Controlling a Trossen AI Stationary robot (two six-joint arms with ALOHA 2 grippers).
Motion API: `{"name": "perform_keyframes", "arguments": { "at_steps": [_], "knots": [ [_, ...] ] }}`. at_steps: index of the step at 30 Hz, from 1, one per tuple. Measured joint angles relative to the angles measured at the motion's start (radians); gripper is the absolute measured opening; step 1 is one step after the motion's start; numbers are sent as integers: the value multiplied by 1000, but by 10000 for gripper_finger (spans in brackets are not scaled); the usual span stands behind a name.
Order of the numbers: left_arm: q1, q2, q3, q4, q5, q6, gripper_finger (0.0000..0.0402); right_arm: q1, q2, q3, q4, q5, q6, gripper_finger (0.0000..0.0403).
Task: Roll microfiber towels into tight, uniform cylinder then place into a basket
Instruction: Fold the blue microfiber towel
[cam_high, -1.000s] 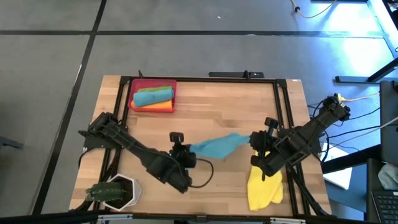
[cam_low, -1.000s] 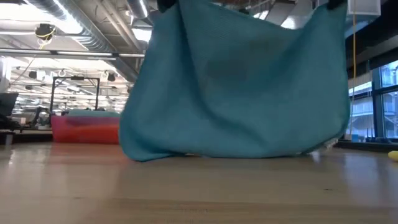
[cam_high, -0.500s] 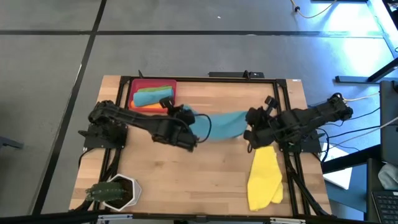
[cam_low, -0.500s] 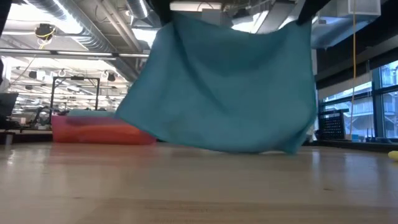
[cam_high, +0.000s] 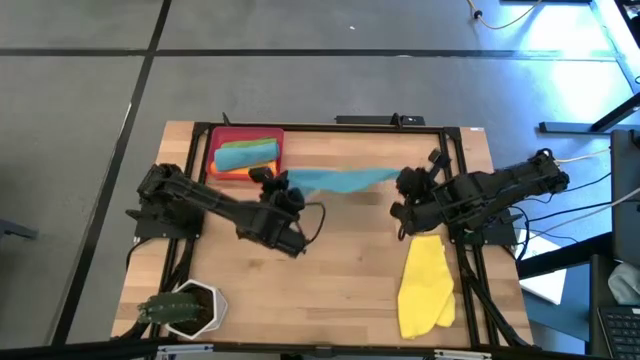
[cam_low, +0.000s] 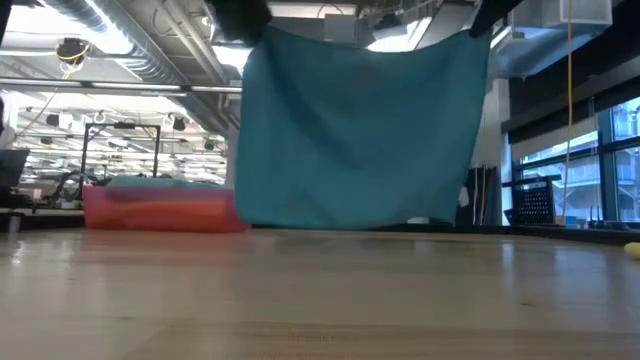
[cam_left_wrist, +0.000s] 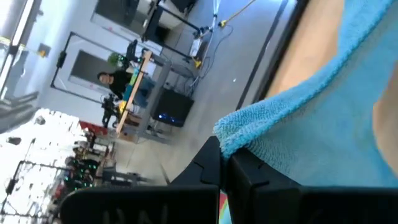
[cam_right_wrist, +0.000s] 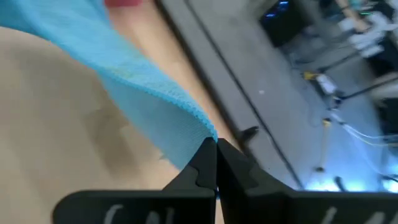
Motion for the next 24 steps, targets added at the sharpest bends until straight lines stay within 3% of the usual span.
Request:
{"name": "perform_keyframes", "arguments": {
  "at_steps": [11,15,18,24],
  "knots": [
    [-270,0,-314,199,150,-74,0,228,4,-246,334,-270,-17,0],
    [-363,0,-331,295,168,-69,0,326,4,-331,416,-342,53,0],
    [-409,0,-314,297,124,-66,0,382,4,-373,420,-357,127,0],
    [-374,0,-295,268,73,62,0,438,4,-419,435,-390,224,0]
  ]
}}
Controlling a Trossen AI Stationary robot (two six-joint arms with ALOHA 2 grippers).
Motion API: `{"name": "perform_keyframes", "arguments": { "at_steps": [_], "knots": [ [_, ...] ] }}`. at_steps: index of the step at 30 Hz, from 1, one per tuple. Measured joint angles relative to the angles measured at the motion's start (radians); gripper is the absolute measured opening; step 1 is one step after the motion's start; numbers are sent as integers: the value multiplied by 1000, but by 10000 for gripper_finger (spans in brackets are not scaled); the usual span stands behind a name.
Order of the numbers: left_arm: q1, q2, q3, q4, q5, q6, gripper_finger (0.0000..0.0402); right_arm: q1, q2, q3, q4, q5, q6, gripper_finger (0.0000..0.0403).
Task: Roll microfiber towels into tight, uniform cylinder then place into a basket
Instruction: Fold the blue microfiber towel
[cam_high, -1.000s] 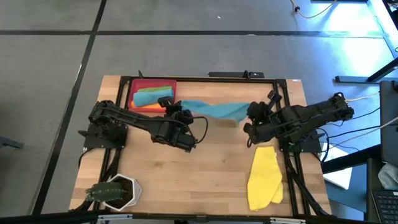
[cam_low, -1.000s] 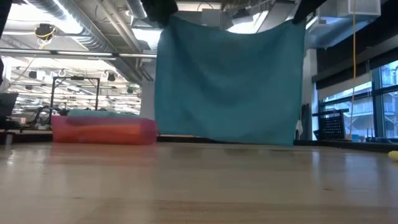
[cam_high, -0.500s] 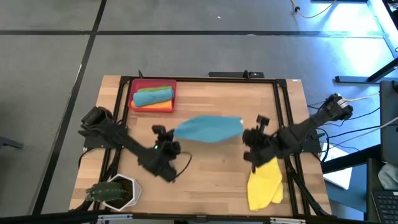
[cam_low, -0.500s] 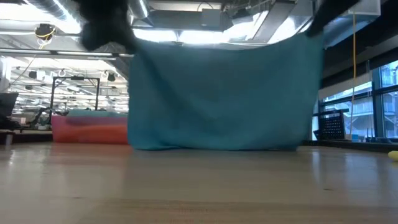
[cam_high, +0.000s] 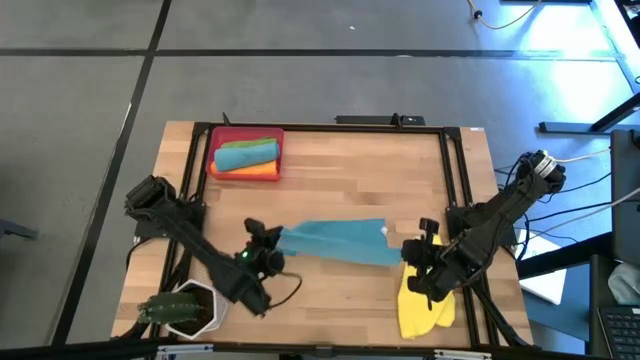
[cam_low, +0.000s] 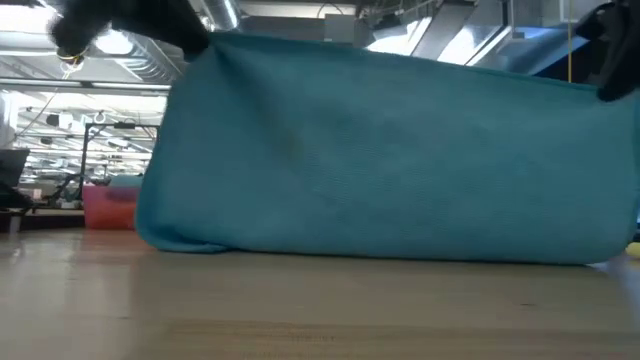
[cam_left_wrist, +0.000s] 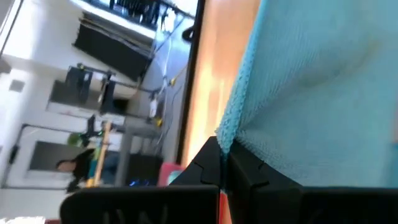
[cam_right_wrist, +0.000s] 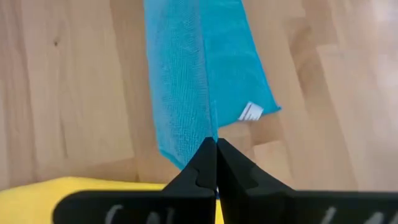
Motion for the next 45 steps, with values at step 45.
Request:
{"name": "perform_keyframes", "arguments": {
  "at_steps": [45],
  "knots": [
    [112,-56,28,457,227,730,0,105,0,-38,164,-107,73,2]
  ]
}}
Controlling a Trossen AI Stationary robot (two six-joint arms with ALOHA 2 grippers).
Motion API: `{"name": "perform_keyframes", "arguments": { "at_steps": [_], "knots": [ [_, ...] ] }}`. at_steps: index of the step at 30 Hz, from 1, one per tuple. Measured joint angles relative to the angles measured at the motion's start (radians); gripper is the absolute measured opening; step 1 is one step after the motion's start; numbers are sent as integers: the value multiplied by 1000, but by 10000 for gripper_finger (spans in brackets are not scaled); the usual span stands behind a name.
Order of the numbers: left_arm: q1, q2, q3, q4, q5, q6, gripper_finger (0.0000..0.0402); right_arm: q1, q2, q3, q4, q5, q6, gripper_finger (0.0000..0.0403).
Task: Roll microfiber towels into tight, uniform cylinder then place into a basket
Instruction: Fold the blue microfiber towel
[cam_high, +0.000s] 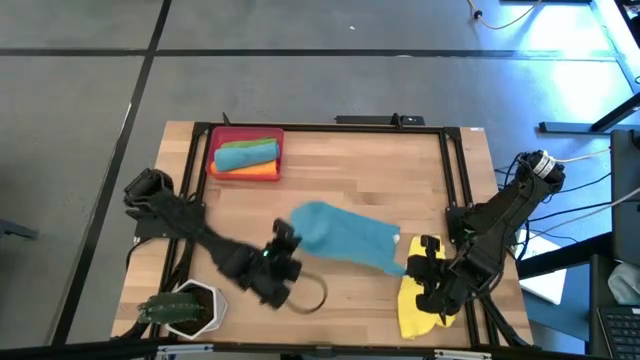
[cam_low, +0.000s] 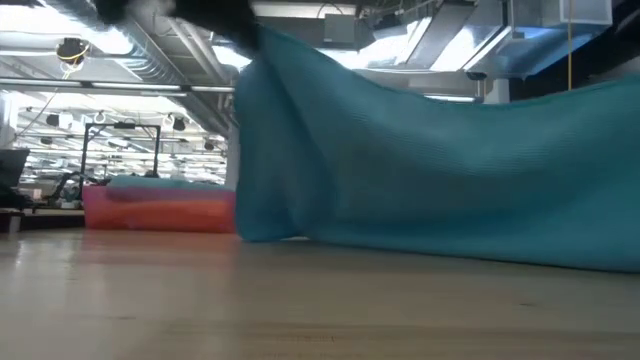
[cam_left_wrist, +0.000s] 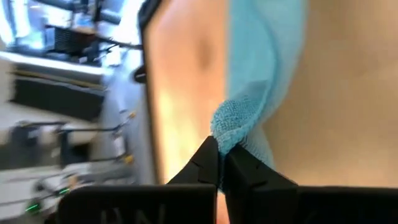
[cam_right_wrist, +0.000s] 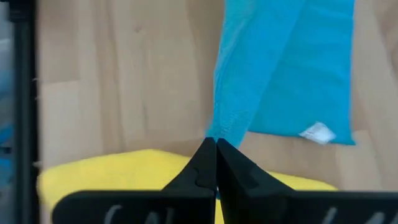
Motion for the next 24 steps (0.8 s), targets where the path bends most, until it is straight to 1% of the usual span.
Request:
{"name": "perform_keyframes", "arguments": {
  "at_steps": [3,6,9,12,16,18,20,22,24],
  "knots": [
    [-90,0,-48,54,51,-111,0,21,0,0,53,-9,0,2],
    [-177,0,-86,146,67,-181,0,37,0,0,142,-11,-4,2],
    [-246,8,-101,242,67,-220,0,50,0,0,223,-11,-8,2],
    [-292,22,-101,310,67,-229,0,61,0,0,269,-12,-30,2],
    [-317,31,-101,353,63,-229,0,68,0,0,279,-25,-59,3],
    [-316,31,-101,334,29,-229,0,67,0,0,262,-9,-57,3],
    [-304,31,-101,301,-31,-225,0,63,0,2,238,14,-59,2],
    [-281,25,-102,264,-74,-208,0,54,0,18,170,48,-57,2],
    [-252,7,-102,238,-87,-205,0,49,0,53,88,90,-54,2]
  ]
}}
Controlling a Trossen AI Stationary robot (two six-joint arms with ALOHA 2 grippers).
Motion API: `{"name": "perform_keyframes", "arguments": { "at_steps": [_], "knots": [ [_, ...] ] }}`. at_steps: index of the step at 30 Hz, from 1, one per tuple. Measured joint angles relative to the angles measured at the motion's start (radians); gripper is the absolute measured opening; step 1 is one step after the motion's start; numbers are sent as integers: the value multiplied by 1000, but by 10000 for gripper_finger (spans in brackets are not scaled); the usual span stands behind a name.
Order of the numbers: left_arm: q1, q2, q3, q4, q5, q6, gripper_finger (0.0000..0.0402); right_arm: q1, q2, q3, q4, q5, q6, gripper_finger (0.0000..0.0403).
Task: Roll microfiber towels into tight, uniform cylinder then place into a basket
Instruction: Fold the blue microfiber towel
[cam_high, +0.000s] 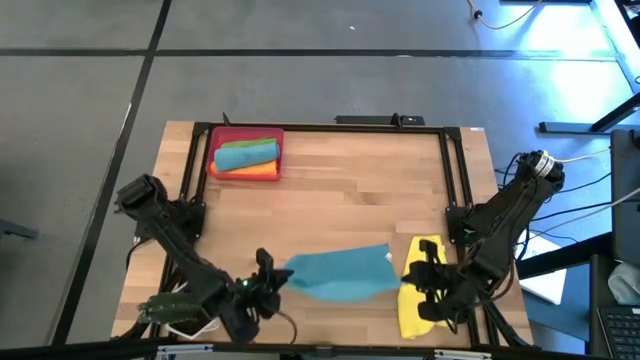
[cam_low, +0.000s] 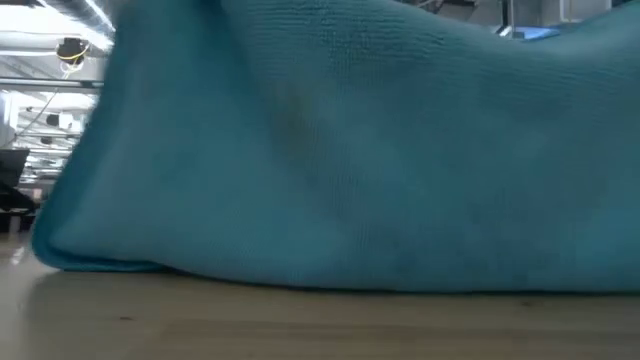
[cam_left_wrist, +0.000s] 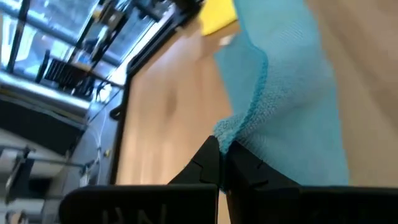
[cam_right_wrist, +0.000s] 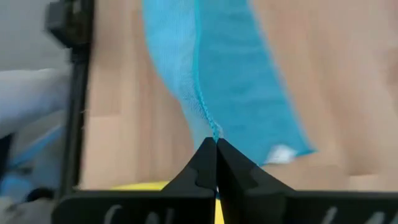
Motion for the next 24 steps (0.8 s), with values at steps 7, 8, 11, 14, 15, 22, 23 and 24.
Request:
{"name": "perform_keyframes", "arguments": {
  "at_steps": [7,8,11,14,15,22,23,24],
  "knots": [
    [34,-65,82,0,17,1,0,18,-2,191,-126,95,-45,2],
    [27,-66,108,-2,18,2,0,24,-2,218,-118,97,-56,2],
    [-2,-66,199,3,48,3,0,46,-1,286,-85,96,-72,2],
    [-38,-67,274,32,113,-1,0,74,0,322,-12,95,-87,2],
    [-52,-67,296,36,116,-3,0,84,0,330,18,94,-96,2],
    [-138,-67,393,18,1,-77,0,129,0,383,60,163,-97,2],
    [-139,-68,398,-16,-10,-125,0,130,0,386,33,187,-69,2],
    [-138,-68,400,-63,-11,-184,0,129,0,387,-3,198,-31,2]
  ]
}}
